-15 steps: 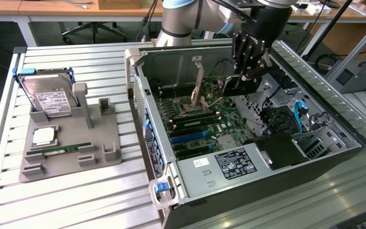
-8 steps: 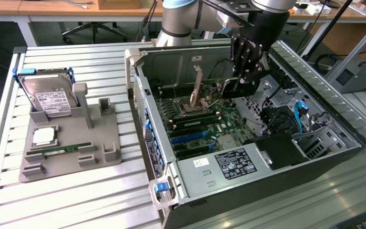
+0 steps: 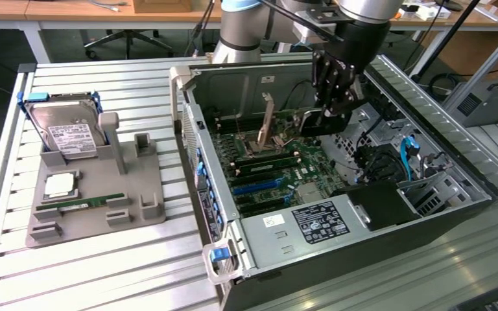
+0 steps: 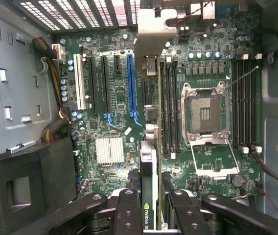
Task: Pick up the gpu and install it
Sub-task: 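Insert the gpu into the slot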
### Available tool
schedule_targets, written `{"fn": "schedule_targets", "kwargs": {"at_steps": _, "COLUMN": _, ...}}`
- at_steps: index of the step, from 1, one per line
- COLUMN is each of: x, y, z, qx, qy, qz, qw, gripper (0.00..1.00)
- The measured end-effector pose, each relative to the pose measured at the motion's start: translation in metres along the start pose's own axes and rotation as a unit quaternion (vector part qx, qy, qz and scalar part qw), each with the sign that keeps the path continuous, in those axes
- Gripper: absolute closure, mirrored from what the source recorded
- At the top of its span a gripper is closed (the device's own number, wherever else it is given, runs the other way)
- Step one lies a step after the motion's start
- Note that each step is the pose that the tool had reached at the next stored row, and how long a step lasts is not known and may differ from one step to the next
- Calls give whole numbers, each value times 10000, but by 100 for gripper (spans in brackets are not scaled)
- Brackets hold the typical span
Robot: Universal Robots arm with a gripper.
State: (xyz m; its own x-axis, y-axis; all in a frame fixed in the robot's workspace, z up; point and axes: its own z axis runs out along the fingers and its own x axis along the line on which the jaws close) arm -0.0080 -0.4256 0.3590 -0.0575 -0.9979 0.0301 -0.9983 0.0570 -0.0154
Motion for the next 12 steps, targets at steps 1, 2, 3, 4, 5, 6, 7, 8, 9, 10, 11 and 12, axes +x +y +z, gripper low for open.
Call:
{"fn": "schedule_targets", "kwargs": {"at_steps": 1, "x": 0, "y": 2, "z": 7, "qx": 0, "qy": -1, "qz": 0, "qw": 10000, "gripper": 73}}
{"fn": "schedule_targets", "kwargs": {"at_steps": 2, "x": 0, "y": 2, "z": 11, "qx": 0, "qy": -1, "qz": 0, "qw": 10000, "gripper": 73}}
{"fn": "schedule_targets", "kwargs": {"at_steps": 3, "x": 0, "y": 3, "z": 15, "qx": 0, "qy": -1, "qz": 0, "qw": 10000, "gripper": 73}}
{"fn": "schedule_targets", "kwargs": {"at_steps": 4, "x": 0, "y": 4, "z": 19, "qx": 0, "qy": -1, "qz": 0, "qw": 10000, "gripper": 73}}
{"fn": "schedule_targets", "kwargs": {"at_steps": 5, "x": 0, "y": 4, "z": 22, "qx": 0, "qy": 0, "qz": 0, "qw": 10000, "gripper": 73}}
{"fn": "schedule_targets", "kwargs": {"at_steps": 6, "x": 0, "y": 4, "z": 22, "qx": 0, "qy": 0, "qz": 0, "qw": 10000, "gripper": 73}}
{"fn": "schedule_targets", "kwargs": {"at_steps": 7, "x": 0, "y": 4, "z": 23, "qx": 0, "qy": 0, "qz": 0, "qw": 10000, "gripper": 73}}
{"fn": "schedule_targets", "kwargs": {"at_steps": 8, "x": 0, "y": 4, "z": 24, "qx": 0, "qy": -1, "qz": 0, "qw": 10000, "gripper": 73}}
{"fn": "schedule_targets", "kwargs": {"at_steps": 9, "x": 0, "y": 4, "z": 24, "qx": 0, "qy": -1, "qz": 0, "qw": 10000, "gripper": 73}}
{"fn": "schedule_targets", "kwargs": {"at_steps": 10, "x": 0, "y": 7, "z": 25, "qx": 0, "qy": -1, "qz": 0, "qw": 10000, "gripper": 73}}
{"fn": "schedule_targets", "kwargs": {"at_steps": 11, "x": 0, "y": 22, "z": 28, "qx": 2, "qy": -2, "qz": 1, "qw": 10000, "gripper": 73}}
{"fn": "schedule_targets", "kwargs": {"at_steps": 12, "x": 2, "y": 45, "z": 30, "qx": 3, "qy": -1, "qz": 0, "qw": 10000, "gripper": 73}}
